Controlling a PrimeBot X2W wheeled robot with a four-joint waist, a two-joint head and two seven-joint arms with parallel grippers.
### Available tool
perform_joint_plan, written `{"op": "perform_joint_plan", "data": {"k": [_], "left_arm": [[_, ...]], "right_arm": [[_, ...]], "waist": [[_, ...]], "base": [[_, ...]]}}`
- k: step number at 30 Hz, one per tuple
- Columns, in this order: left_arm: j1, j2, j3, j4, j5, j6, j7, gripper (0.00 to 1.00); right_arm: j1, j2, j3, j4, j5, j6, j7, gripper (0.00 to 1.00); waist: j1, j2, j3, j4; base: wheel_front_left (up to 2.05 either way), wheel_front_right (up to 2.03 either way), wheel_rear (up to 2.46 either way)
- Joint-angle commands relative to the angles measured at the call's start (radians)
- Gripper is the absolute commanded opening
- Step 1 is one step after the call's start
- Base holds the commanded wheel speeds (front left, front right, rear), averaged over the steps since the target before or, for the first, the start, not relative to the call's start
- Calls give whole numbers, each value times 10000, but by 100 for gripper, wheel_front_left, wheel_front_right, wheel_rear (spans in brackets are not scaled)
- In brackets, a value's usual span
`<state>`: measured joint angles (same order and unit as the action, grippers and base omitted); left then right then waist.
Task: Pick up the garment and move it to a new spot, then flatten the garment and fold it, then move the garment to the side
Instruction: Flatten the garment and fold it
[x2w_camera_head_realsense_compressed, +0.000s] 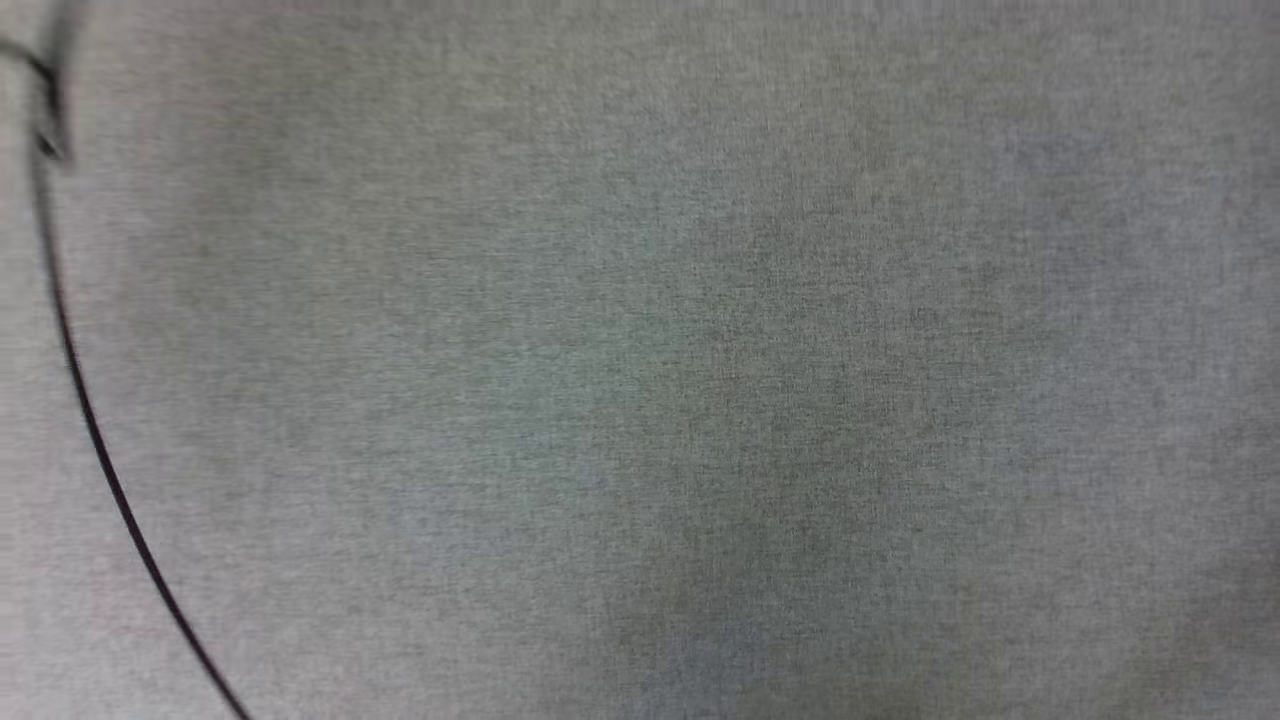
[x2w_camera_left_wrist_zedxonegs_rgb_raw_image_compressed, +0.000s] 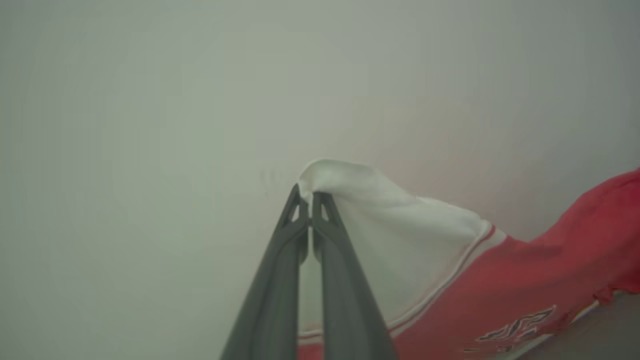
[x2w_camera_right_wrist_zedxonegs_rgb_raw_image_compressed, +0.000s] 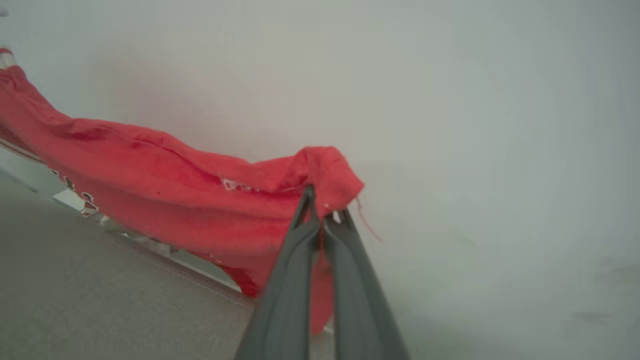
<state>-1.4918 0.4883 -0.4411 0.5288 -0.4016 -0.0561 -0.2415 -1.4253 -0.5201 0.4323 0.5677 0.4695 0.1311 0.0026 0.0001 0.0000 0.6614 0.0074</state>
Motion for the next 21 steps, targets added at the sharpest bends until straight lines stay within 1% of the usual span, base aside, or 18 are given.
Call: {"op": "perform_joint_plan", "data": {"k": [1, 3, 5, 10, 15, 18, 21], "left_arm": [[537, -99, -11, -149, -51, 130, -79, 0], [1668, -264, -169, -500, -120, 293, -141, 0], [2767, -306, -283, -906, -195, 428, -189, 0], [5542, -253, -624, -1694, -470, 745, -180, 0], [8125, 153, -772, -2318, -945, 1051, -12, 0], [9397, 563, -832, -2743, -1108, 1213, 60, 0], [10597, 941, -797, -3202, -1331, 1382, 139, 0]], "right_arm": [[360, -17, 105, 67, 126, -7, -98, 0], [1066, -59, 422, 130, 215, -7, -289, 0], [1781, -124, 671, 160, 410, -7, -415, 0], [3861, -401, 1337, 43, 1000, -7, -520, 0], [5773, -722, 1855, -88, 1752, -7, -537, 0], [6632, -945, 1986, -241, 2213, -7, -537, 0], [7379, -1013, 2042, -347, 2619, -7, -501, 0]], "waist": [[-1, 0, -281, 122], [-1, 0, -625, 209], [-1, 0, -980, 277], [-1, 0, -1962, 423], [-1, 0, -2921, 435], [-1, 0, -3407, 450], [-1, 0, -3847, 446]], "base": [[0, 0, 0], [0, 0, 0], [0, 0, 0], [0, 0, 0], [0, 0, 0], [0, 0, 0], [0, 0, 0]]}}
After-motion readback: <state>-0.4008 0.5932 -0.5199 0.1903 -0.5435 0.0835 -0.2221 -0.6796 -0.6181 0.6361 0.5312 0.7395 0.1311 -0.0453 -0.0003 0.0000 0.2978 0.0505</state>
